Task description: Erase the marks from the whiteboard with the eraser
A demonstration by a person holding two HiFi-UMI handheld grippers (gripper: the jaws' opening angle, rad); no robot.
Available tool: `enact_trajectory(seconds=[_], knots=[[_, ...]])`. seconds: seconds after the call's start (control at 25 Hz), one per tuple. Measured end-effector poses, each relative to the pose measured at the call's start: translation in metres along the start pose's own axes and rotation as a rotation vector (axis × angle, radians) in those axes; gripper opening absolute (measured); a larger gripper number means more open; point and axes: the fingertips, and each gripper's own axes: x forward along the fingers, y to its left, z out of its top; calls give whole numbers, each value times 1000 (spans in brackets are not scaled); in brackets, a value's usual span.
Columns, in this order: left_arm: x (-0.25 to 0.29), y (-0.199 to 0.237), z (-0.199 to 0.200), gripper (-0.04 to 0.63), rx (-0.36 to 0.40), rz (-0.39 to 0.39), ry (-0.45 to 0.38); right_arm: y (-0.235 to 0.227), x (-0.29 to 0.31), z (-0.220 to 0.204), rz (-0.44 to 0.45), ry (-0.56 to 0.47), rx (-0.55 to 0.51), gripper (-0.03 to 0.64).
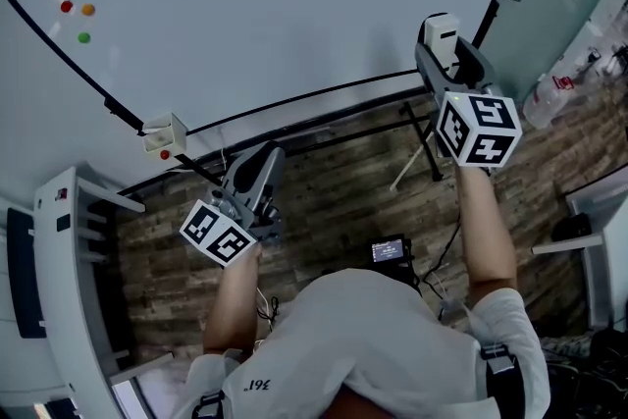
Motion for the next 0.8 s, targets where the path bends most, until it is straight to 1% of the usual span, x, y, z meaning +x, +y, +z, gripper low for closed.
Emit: enact_trajectory(seconds=[0.2, 0.48, 0.8], knots=[[0, -4, -5, 26, -9, 38, -14, 6, -5, -27, 46, 40, 26, 273], [11, -15, -33, 26, -51, 63, 4, 3, -17, -74, 106, 119, 75, 273], [20, -23, -54, 26, -84, 80, 15, -6, -30, -98, 133, 152, 105, 273]])
